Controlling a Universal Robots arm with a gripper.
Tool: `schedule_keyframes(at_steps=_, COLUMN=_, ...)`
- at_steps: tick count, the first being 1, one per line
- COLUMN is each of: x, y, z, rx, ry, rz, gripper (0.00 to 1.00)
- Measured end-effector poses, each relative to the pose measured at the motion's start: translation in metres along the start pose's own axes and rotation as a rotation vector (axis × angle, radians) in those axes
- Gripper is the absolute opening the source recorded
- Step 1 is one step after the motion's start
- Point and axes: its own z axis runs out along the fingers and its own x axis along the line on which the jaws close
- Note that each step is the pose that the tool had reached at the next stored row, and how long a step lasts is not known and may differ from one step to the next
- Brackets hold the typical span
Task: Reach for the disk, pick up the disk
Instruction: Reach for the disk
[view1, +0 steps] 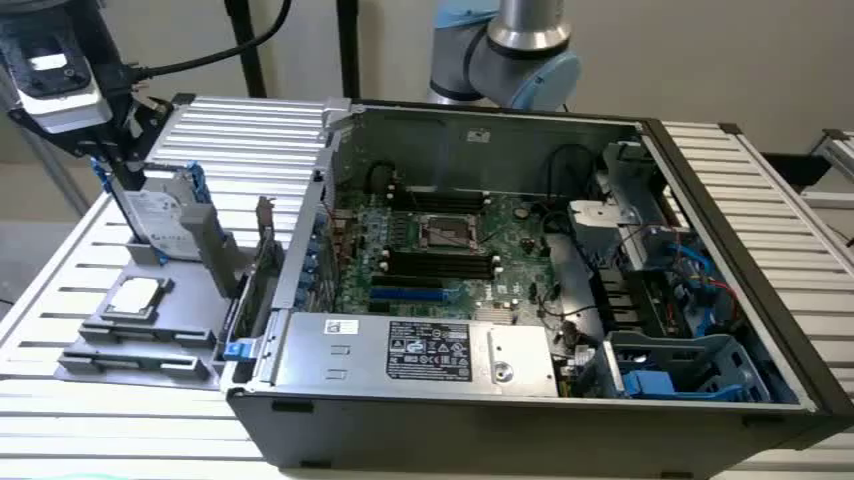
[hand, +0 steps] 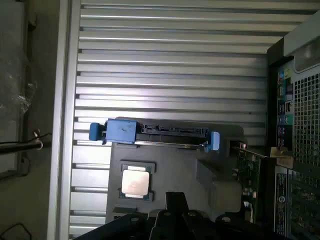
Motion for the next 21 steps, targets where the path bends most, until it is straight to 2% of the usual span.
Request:
schedule_keyframes(at_steps=13, x=0.0, y=0.0, z=0.0, rx=0.0, ry=0.0, rz=0.0, gripper=0.11)
schedule_keyframes(at_steps=17, x=0.007, y=0.0006, z=-0.0008, rx=-0.0001, ry=-0.0001, rz=0.001, gripper=0.11)
schedule_keyframes(at_steps=21, x=0.017, y=0.0041, z=-0.006, rx=0.0001, ry=0.0, rz=0.001, gripper=0.11)
